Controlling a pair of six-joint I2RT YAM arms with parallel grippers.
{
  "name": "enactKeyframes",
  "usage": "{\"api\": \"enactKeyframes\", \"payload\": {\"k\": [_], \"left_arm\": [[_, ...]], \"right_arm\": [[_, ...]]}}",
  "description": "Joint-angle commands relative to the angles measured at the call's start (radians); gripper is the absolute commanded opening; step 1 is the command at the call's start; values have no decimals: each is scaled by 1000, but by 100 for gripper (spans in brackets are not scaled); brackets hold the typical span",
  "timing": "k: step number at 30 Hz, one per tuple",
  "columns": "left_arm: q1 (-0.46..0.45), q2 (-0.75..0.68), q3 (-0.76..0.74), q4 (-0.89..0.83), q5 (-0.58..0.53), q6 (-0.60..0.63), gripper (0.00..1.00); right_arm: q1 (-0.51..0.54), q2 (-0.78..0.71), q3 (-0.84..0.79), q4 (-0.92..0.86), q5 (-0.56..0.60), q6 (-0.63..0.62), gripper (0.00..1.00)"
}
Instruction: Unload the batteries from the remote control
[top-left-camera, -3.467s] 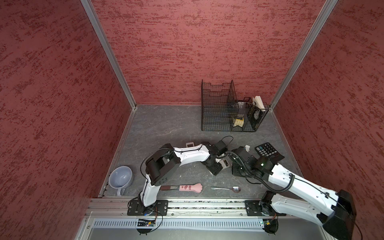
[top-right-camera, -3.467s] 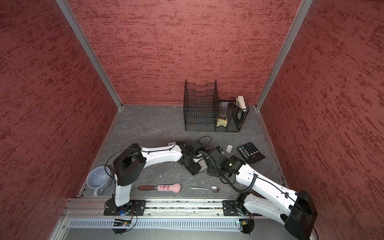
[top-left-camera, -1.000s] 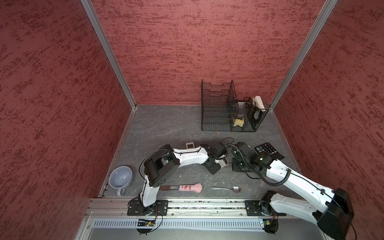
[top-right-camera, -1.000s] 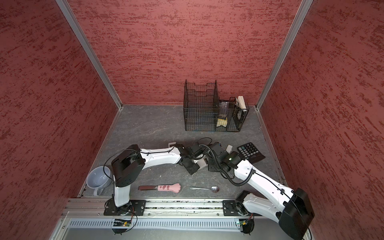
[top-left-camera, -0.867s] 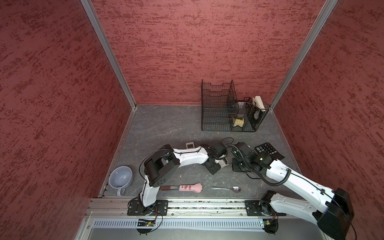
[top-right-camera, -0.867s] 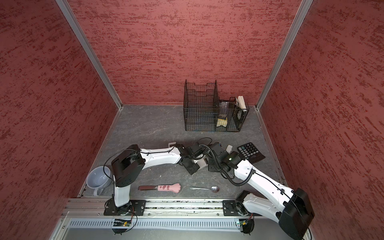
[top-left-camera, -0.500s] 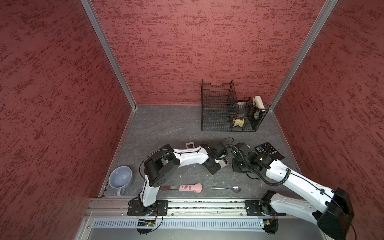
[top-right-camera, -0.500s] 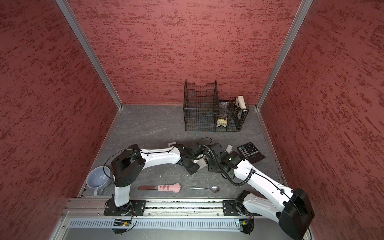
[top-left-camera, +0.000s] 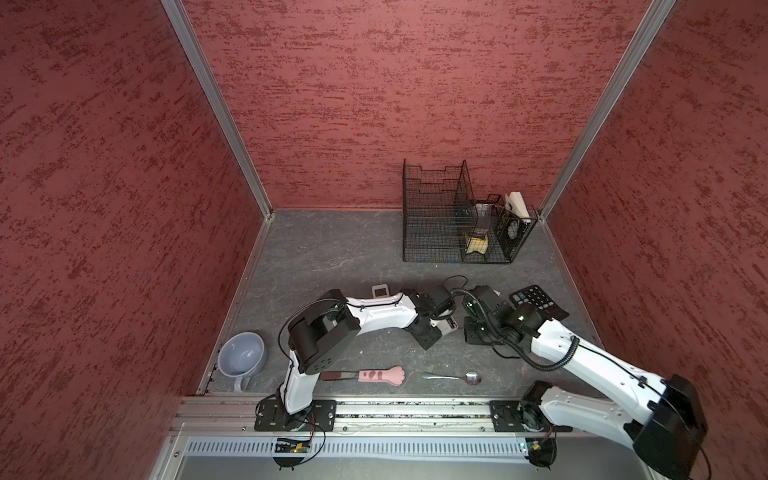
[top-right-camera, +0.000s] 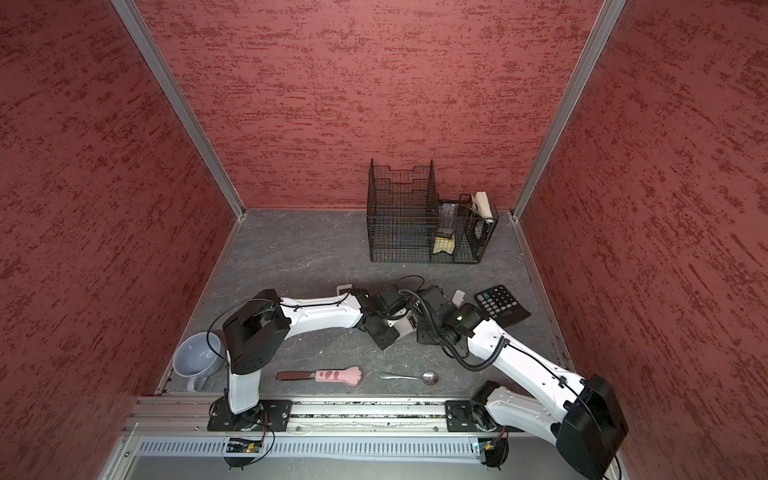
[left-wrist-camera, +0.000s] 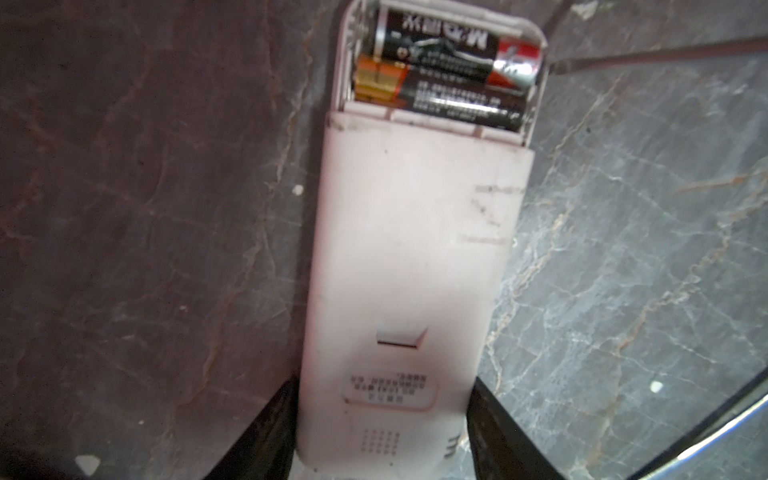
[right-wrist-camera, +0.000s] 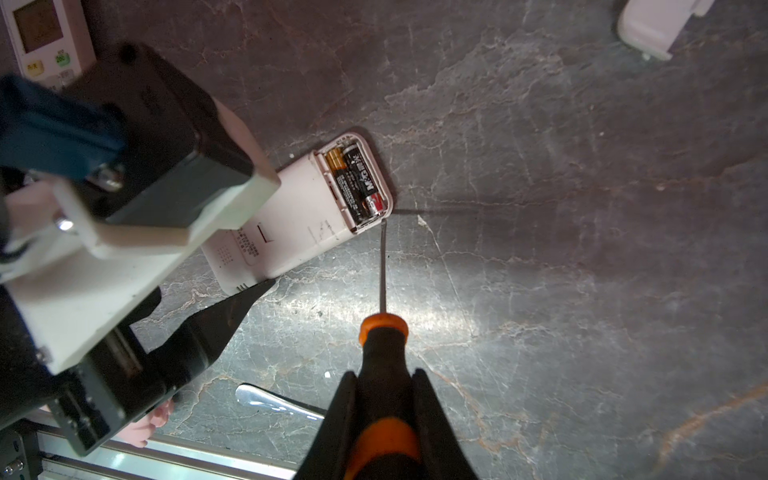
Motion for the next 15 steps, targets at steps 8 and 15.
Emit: {"api": "enactKeyframes", "payload": {"k": [8, 15], "left_arm": [[-4, 62, -44, 2, 13, 13, 62], [-5, 63, -45, 4, 13, 14, 62]], "right_arm": [[-8, -15, 30, -12, -3, -12, 0], [-8, -9, 45, -12, -3, -16, 0]]}}
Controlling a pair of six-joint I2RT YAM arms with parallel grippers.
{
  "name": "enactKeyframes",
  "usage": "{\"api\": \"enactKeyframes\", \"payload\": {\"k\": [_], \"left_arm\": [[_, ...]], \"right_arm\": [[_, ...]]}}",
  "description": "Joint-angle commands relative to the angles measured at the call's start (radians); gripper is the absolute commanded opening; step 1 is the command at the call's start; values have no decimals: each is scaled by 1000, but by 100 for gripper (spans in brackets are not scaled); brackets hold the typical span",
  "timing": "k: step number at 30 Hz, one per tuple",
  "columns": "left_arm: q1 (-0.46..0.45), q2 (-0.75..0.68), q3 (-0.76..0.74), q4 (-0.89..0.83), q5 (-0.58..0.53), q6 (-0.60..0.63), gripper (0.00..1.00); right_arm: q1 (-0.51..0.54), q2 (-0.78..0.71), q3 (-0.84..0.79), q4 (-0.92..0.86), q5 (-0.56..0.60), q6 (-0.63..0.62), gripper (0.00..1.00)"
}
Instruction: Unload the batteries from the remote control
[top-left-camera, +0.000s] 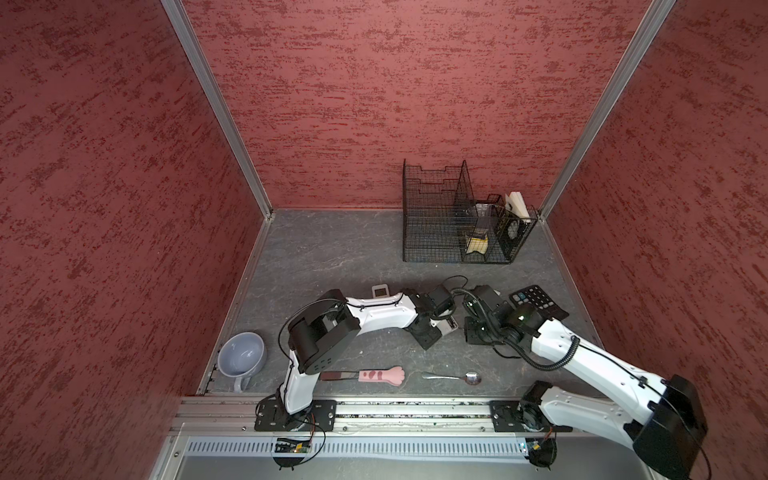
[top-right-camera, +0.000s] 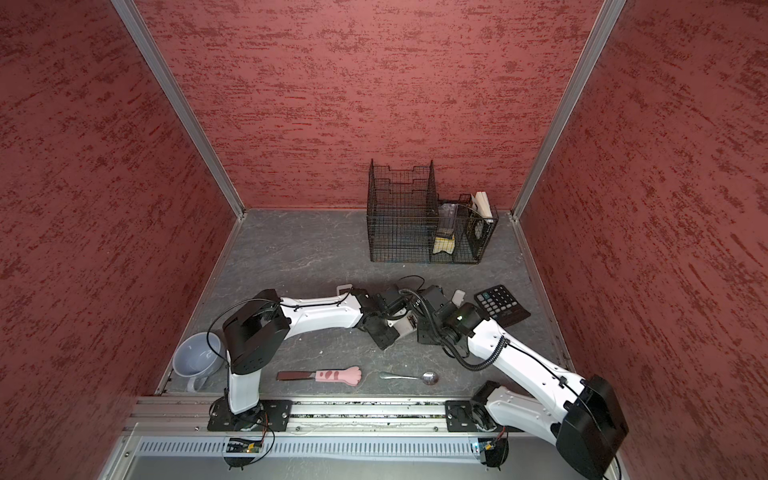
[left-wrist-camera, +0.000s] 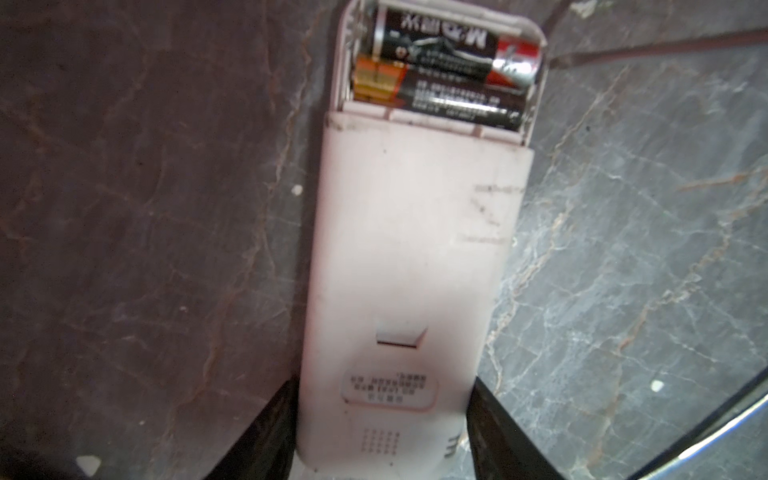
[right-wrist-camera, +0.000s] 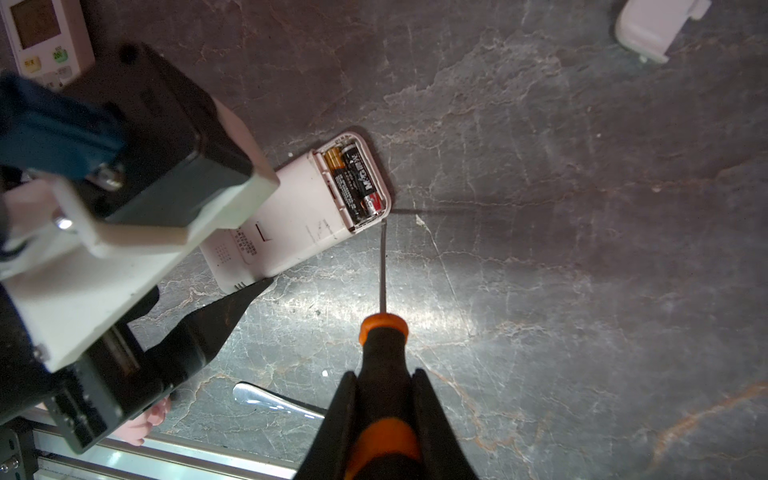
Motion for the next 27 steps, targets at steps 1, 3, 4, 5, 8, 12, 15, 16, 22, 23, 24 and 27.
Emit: {"api": "enactKeyframes", "payload": {"k": [1, 3, 4, 5, 8, 12, 15, 16, 22, 23, 24, 27], "left_arm": [[-4, 63, -44, 4, 13, 9, 62], [-4, 65, -43, 4, 13, 9, 62], [-5, 65, -43, 5, 13, 9, 62], [-5, 65, -44, 4, 13, 8, 62], [-4, 65, -44, 4, 13, 9, 62], [-5, 65, -44, 3, 14, 9, 62], [-6, 65, -44, 3, 16, 9, 62], [-5, 66, -43, 6, 15, 9, 62], [-6, 67, -46, 6, 13, 9, 62], [-5, 67, -46, 6, 13, 11, 62], [-5, 67, -45, 6, 13, 10, 62], [-6, 68, -45, 6, 13, 10, 62]], "right_arm": [[-5, -6, 43, -8, -3, -8, 0], [-5, -6, 45, -9, -2, -10, 0], [-6, -6, 46, -9, -3, -11, 0], [-5, -5, 46, -9, -3, -12, 0], [-5, -6, 43, -6, -1, -12, 0], [-6, -3, 25, 15, -7, -6, 0], [-7, 1, 12, 33, -14, -5, 0], [-6, 3, 7, 39, -13, -4, 0], [-8, 12, -5, 52, -24, -6, 0], [-8, 11, -5, 50, -24, -7, 0], [-8, 10, -4, 46, -23, -8, 0], [-9, 3, 6, 25, -14, -10, 0]]}}
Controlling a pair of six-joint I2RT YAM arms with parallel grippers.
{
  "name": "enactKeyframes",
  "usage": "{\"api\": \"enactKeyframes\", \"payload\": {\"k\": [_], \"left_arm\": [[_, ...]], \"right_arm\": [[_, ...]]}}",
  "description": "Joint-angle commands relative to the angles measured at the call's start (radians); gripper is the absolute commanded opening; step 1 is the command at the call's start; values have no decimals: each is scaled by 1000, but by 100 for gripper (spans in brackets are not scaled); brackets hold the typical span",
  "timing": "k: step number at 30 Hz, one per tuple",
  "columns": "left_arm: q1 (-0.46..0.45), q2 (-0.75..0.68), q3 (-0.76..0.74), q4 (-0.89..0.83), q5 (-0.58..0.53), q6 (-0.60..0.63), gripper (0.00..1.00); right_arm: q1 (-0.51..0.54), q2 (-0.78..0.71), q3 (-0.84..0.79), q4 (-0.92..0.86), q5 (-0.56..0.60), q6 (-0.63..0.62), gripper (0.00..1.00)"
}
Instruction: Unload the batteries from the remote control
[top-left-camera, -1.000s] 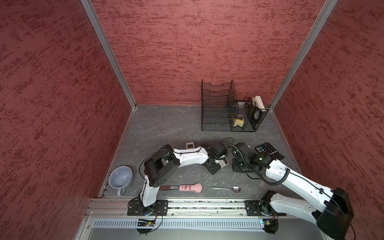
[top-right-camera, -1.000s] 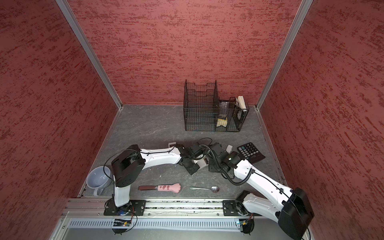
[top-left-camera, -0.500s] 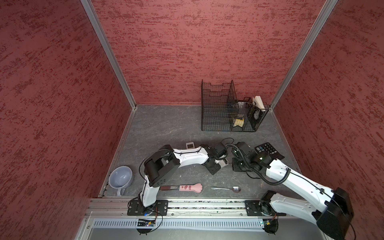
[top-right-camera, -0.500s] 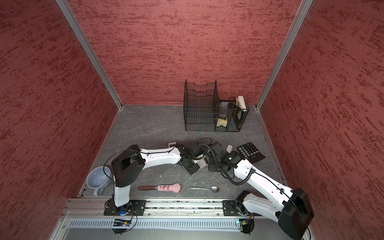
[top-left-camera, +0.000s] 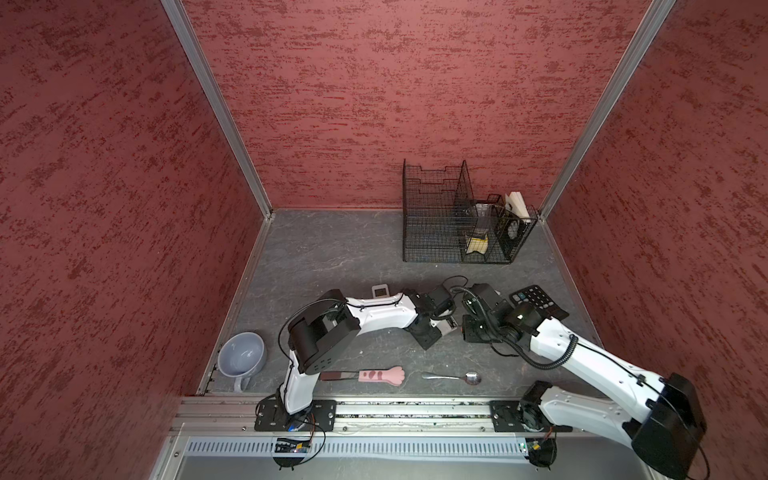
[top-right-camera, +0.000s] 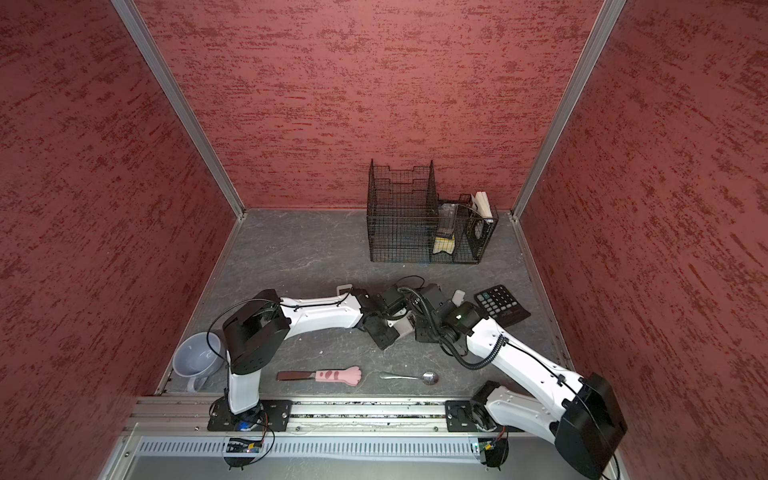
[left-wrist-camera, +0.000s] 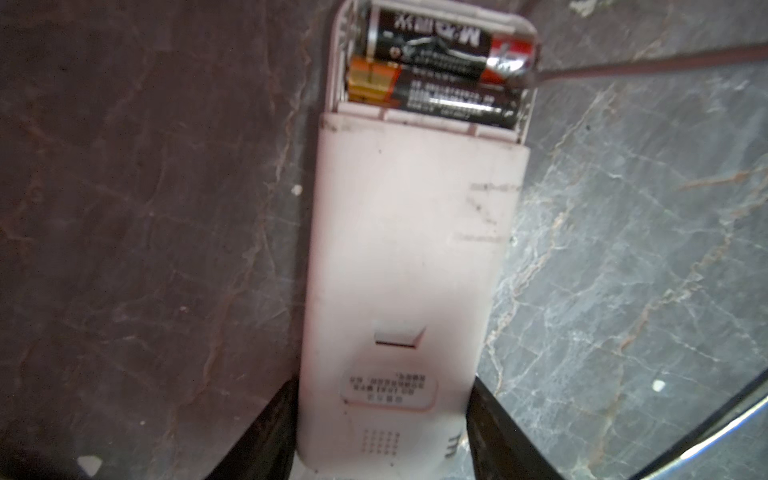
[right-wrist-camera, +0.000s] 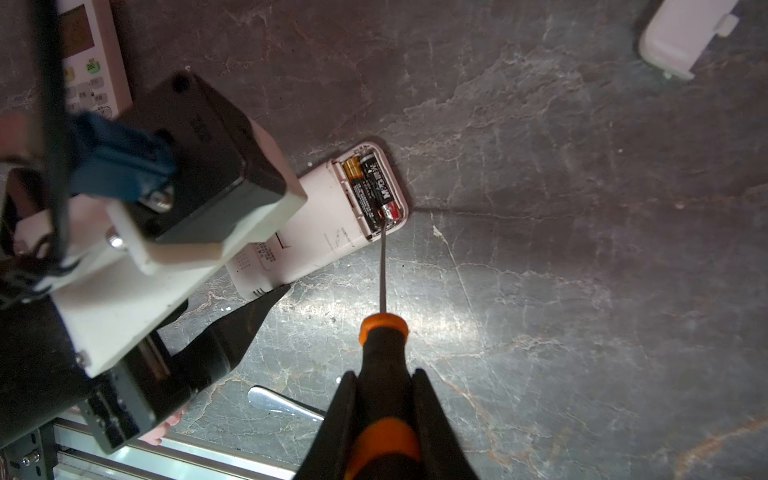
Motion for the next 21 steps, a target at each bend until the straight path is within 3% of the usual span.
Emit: {"api": "enactKeyframes", "payload": {"k": [1, 21], "left_arm": [[-5, 68, -45, 5, 14, 7, 61], [-8, 71, -46, 4, 13, 8, 61]], "right_arm": [[-7, -14, 6, -15, 8, -5, 0], [-24, -24, -9, -22, 12, -16, 0]]}}
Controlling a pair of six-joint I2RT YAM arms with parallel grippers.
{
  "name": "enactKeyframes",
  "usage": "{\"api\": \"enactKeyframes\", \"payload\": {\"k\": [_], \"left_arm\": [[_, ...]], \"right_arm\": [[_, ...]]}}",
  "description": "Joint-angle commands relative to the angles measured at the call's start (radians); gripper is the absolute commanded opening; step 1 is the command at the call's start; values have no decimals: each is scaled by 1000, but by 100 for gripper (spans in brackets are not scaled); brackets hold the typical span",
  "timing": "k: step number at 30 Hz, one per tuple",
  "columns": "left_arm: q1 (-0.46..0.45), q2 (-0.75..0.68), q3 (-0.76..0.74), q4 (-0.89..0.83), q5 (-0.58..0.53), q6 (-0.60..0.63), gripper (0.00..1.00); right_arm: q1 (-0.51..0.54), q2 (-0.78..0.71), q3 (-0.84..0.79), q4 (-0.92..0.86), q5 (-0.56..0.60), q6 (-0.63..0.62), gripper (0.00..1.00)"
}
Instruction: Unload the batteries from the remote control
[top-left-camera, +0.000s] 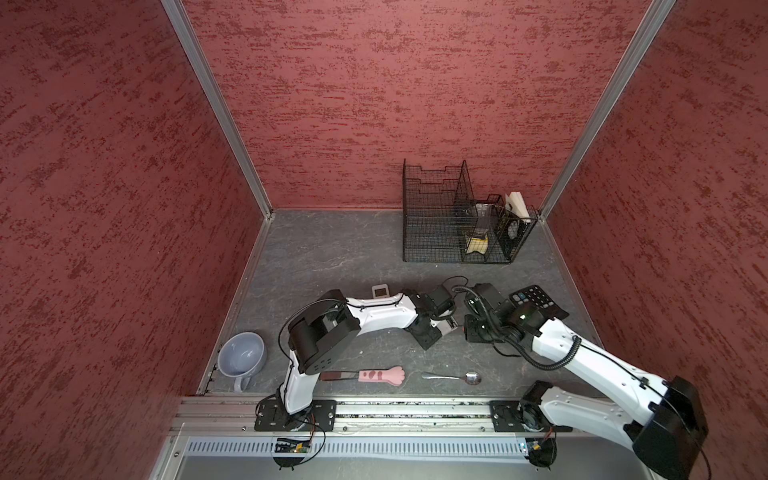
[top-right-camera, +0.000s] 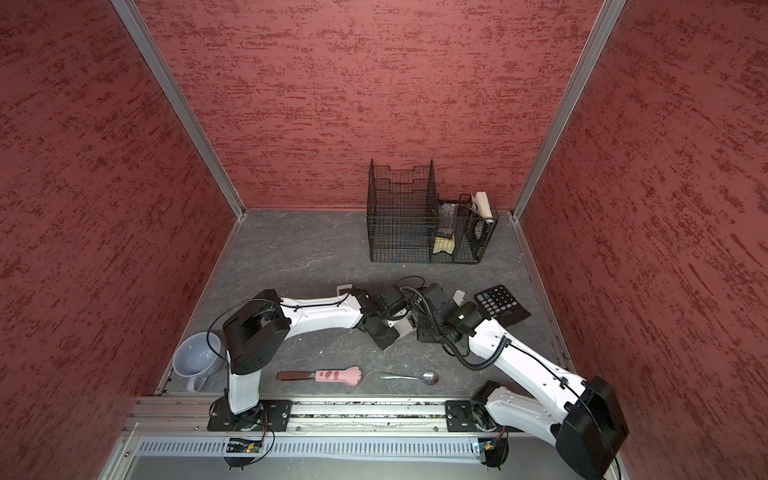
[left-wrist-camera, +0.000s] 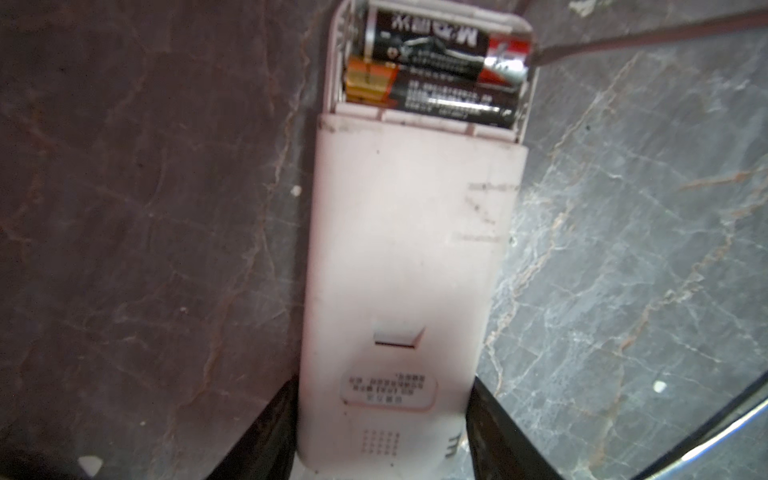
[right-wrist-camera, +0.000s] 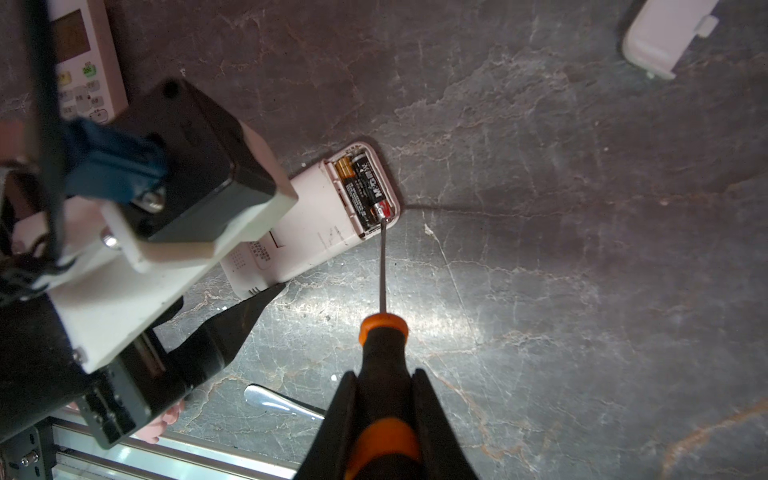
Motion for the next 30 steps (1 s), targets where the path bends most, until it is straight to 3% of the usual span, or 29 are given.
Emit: {"api": "enactKeyframes", "payload": {"k": [1, 30], "left_arm": [[-5, 72, -45, 4, 16, 7, 61], [-11, 82, -43, 1, 16, 8, 61]], "right_arm": [[-11, -12, -10, -5, 10, -8, 0], [-15, -38, -32, 2, -27, 5, 0]]}}
